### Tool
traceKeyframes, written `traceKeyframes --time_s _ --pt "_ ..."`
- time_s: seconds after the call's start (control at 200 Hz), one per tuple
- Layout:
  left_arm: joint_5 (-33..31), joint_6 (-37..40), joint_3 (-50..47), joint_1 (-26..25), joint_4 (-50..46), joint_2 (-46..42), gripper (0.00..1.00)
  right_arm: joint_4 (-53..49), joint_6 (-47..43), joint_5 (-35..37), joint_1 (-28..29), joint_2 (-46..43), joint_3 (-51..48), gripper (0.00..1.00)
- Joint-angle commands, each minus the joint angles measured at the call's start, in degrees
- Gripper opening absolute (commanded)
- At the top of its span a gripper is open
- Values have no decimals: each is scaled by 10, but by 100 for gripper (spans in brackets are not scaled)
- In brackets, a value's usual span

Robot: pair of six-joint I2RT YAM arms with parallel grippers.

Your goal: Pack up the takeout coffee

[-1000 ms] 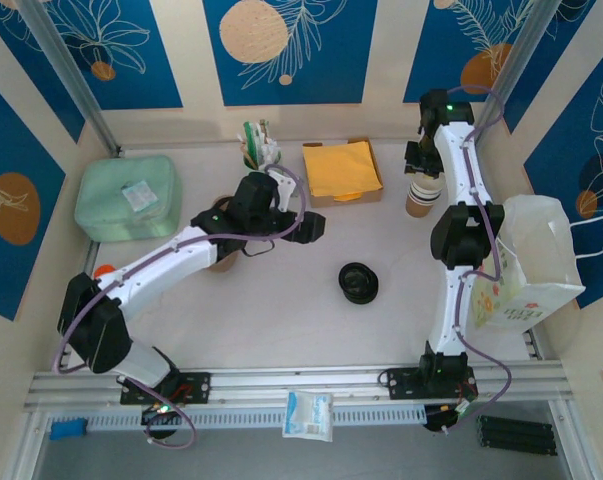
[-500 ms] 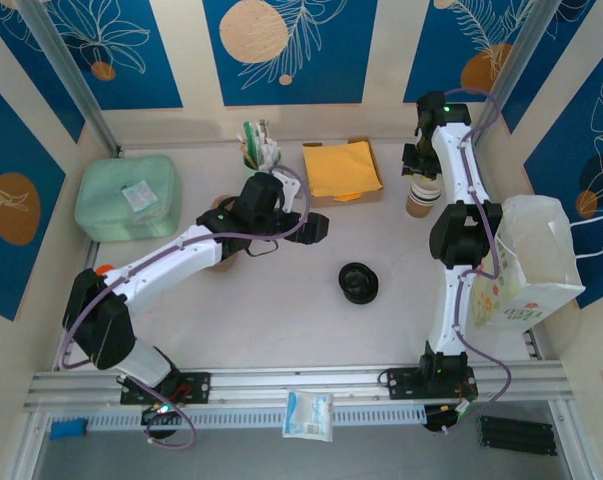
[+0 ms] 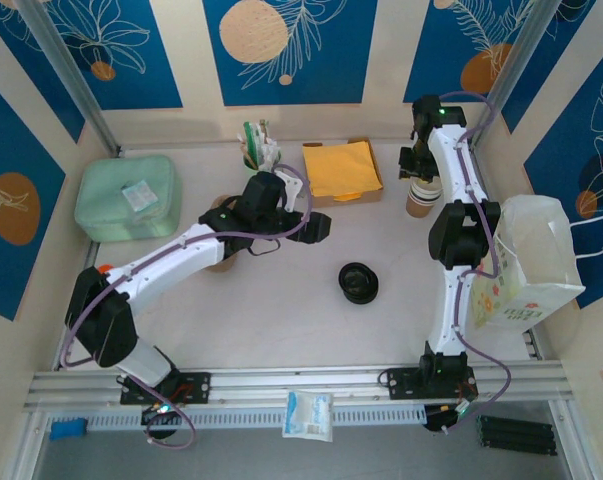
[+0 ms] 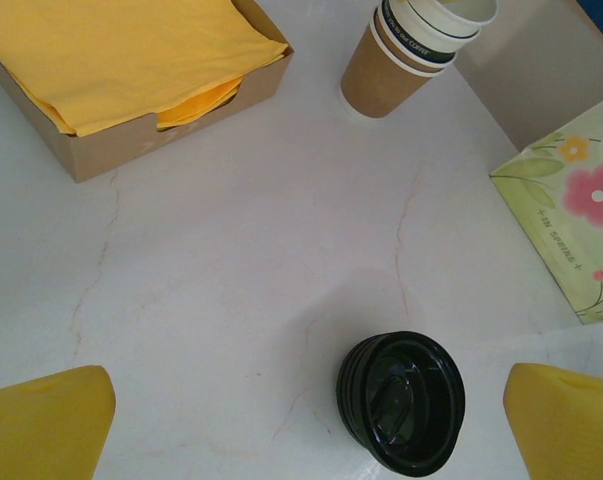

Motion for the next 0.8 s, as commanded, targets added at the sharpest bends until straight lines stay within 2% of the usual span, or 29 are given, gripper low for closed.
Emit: traceKeyframes --time_s 0.0,0.05,0.18,0.455,0.795 --pt "3 2 26 -7 -5 5 100 -3 -6 0 3 -10 -3 29" --pt "4 3 28 -7 -5 6 99 -4 -7 -1 3 -8 -3 24" --pt "3 3 28 -8 -6 6 100 -5 -11 4 3 -9 -6 0" --pt "0 4 28 -10 -7 4 99 0 -16 1 22 -41 -37 0" --pt "-7 2 21 -16 -8 -5 99 33 -10 12 108 -120 -147 0"
